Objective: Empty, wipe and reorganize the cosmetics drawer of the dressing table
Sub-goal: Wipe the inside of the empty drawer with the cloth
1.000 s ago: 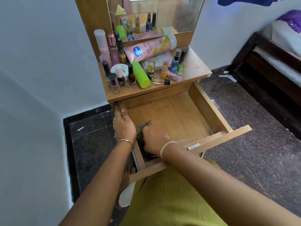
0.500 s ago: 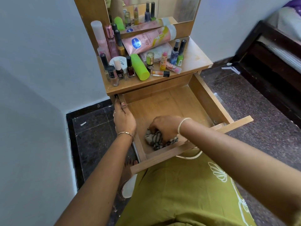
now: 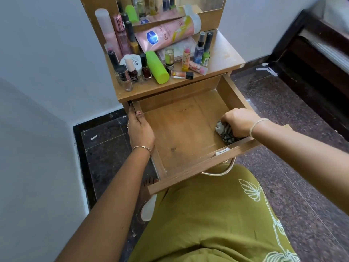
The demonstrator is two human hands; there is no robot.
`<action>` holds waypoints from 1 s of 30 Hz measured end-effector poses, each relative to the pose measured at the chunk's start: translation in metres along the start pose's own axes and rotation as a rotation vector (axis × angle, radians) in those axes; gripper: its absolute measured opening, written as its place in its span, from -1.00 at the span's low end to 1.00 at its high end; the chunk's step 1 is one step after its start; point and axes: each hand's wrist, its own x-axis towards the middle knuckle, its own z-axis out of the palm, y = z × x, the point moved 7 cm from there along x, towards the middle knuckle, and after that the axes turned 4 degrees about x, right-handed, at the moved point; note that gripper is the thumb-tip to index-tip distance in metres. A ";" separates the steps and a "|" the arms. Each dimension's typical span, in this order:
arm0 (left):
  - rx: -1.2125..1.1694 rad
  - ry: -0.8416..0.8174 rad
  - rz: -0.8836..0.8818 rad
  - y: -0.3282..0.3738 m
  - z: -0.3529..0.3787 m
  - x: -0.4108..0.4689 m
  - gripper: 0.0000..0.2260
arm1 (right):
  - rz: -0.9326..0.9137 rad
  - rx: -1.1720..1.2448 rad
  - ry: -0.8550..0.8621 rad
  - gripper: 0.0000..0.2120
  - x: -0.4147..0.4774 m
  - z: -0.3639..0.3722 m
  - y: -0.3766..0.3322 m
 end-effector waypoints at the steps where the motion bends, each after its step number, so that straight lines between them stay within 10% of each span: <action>1: 0.003 -0.001 0.006 0.000 0.000 0.000 -0.61 | 0.029 0.032 0.034 -0.65 0.000 0.001 0.003; 6: 0.006 -0.005 0.011 0.003 0.000 -0.002 -0.61 | 0.147 0.125 0.095 -0.80 0.013 -0.011 0.004; 13: 0.028 -0.001 0.008 0.006 -0.002 -0.005 -0.62 | 0.320 0.197 -0.024 -0.42 0.063 -0.030 -0.014; 19: 0.037 0.008 -0.014 0.005 -0.002 -0.004 -0.62 | 0.436 0.286 0.022 -0.47 0.074 -0.026 -0.026; 30: 0.018 0.014 -0.006 0.004 -0.001 0.000 -0.62 | -0.260 0.088 0.206 -0.66 0.054 -0.042 -0.199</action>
